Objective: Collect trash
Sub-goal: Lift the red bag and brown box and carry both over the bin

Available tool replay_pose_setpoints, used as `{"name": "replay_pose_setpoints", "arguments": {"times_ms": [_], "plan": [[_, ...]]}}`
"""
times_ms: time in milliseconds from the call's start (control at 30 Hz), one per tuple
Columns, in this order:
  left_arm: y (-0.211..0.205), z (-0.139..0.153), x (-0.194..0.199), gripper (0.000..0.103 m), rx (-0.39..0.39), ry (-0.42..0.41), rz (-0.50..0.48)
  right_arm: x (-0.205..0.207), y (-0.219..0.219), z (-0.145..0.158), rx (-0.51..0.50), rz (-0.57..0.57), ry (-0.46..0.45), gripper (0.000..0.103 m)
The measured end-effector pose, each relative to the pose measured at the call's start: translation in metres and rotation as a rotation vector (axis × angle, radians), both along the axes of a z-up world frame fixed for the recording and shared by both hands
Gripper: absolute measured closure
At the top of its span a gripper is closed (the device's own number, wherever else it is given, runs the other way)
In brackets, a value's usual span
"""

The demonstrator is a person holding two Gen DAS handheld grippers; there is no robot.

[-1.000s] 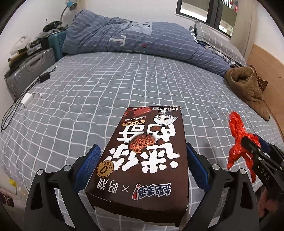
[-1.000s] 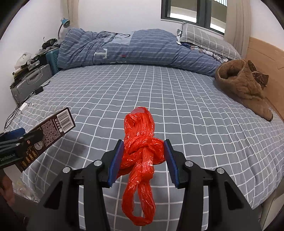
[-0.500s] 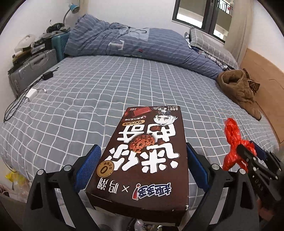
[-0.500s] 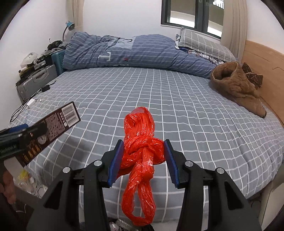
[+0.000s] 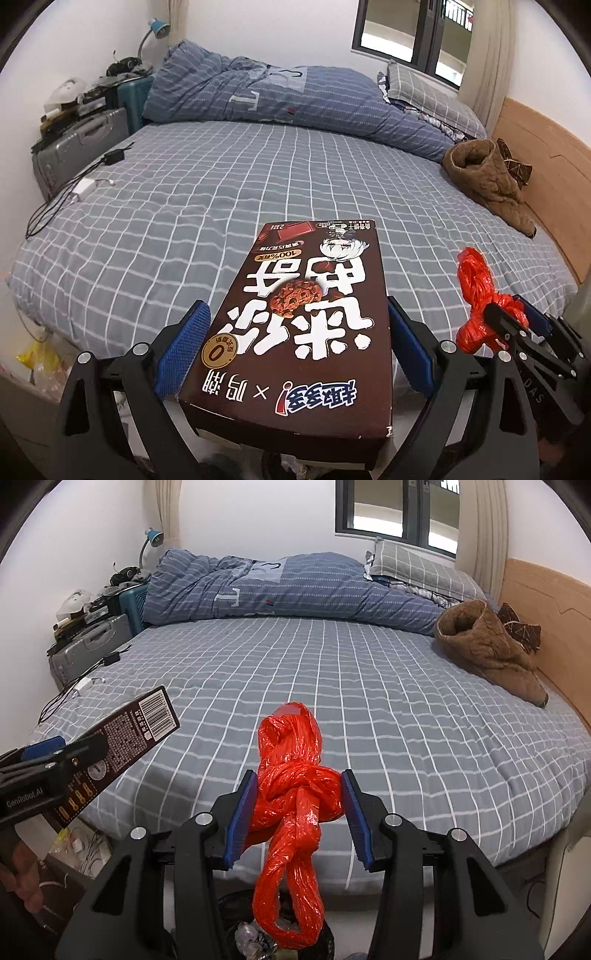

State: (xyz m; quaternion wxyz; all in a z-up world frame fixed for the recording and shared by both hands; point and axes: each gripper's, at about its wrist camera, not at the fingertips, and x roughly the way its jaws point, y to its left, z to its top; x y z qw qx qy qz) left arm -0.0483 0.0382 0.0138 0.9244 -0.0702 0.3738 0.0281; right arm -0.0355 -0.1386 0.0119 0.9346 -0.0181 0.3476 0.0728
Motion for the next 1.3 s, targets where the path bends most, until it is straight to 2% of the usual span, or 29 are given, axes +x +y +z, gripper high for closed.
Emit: {"name": "replay_pose_setpoints", "arguments": {"times_ms": [500, 667, 1033, 1300], "plan": [[-0.011, -0.025, -0.066, 0.012, -0.005, 0.088, 0.009, -0.065, -0.001, -0.025, -0.011, 0.017, 0.081, 0.058], [-0.018, -0.037, -0.088, 0.012, -0.009, 0.14, 0.008, -0.084, -0.002, -0.035, -0.016, 0.013, 0.126, 0.058], [-0.022, -0.062, -0.113, 0.012, -0.021, 0.251, 0.005, -0.1, -0.013, -0.057, -0.016, -0.03, 0.229, 0.058], [-0.015, -0.078, -0.12, 0.012, -0.029, 0.295, 0.016, -0.106, -0.014, -0.073, -0.036, -0.031, 0.281, 0.058]]}}
